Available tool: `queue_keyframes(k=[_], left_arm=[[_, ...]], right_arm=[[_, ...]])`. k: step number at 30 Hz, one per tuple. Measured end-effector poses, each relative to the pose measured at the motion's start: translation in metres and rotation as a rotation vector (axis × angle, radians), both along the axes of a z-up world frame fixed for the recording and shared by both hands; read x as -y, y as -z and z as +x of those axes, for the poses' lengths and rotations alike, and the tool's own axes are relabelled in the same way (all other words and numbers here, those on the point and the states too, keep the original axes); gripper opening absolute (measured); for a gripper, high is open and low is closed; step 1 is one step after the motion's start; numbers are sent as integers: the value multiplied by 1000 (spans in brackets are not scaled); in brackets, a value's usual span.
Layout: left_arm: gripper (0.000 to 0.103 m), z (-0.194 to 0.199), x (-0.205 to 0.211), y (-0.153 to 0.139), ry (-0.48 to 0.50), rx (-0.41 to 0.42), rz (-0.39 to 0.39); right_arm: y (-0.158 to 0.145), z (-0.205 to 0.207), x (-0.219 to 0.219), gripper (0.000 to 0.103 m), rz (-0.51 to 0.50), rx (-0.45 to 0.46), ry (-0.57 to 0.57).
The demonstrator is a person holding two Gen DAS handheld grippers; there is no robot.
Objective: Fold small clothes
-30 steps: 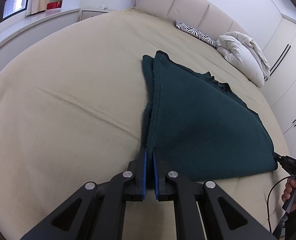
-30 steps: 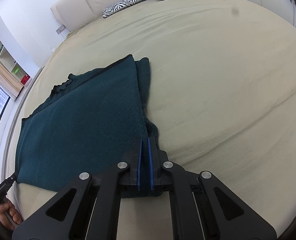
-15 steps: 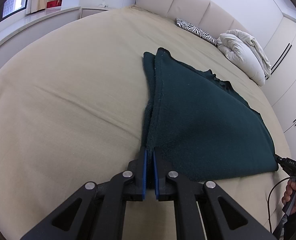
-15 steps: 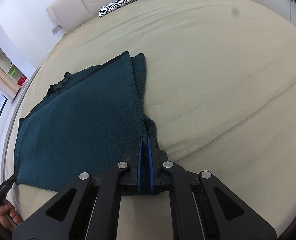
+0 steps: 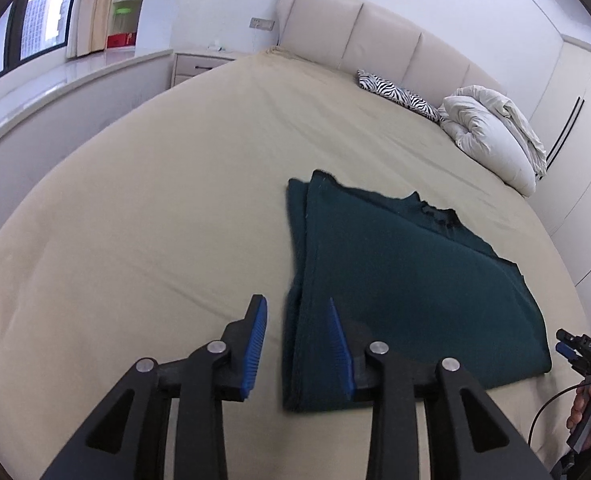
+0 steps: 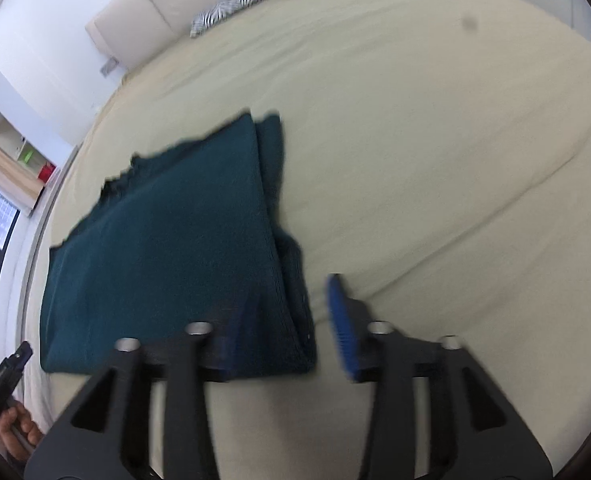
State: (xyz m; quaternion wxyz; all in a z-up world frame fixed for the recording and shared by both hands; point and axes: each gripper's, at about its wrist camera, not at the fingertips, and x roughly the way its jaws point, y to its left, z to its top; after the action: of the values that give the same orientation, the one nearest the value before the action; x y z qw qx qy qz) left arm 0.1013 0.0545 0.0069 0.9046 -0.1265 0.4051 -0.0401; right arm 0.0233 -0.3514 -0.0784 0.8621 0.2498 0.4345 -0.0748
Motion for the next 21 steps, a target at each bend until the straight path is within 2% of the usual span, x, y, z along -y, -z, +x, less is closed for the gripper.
queue_keyframes(k=[2, 4, 8, 10, 12, 15, 17, 19, 20, 21], left_arm=[[41, 19, 16, -8, 35, 24, 26], [42, 39, 34, -9, 74, 32, 62], [42, 89, 70, 7, 129, 1, 107], [42, 109, 84, 16, 139, -11, 152], [42, 127, 88, 29, 138, -32, 161], [45, 147, 84, 52, 128, -69, 183], [48, 148, 80, 59, 135, -62, 161], [48, 147, 79, 59, 141, -55, 159], [49, 146, 79, 59, 144, -51, 165], [49, 145, 80, 60, 146, -44, 170]], right_arm=[[-14, 10, -10, 55, -1, 44, -33], [-24, 33, -30, 55, 41, 80, -112], [-17, 93, -72, 55, 242, 118, -250], [-6, 127, -93, 55, 349, 124, -296], [13, 160, -114, 55, 479, 100, -355], [40, 191, -133, 55, 582, 56, -359], [56, 204, -132, 52, 568, 46, -341], [73, 210, -112, 44, 652, 88, -299], [77, 210, -102, 34, 683, 102, -276], [81, 209, -86, 31, 707, 121, -234]])
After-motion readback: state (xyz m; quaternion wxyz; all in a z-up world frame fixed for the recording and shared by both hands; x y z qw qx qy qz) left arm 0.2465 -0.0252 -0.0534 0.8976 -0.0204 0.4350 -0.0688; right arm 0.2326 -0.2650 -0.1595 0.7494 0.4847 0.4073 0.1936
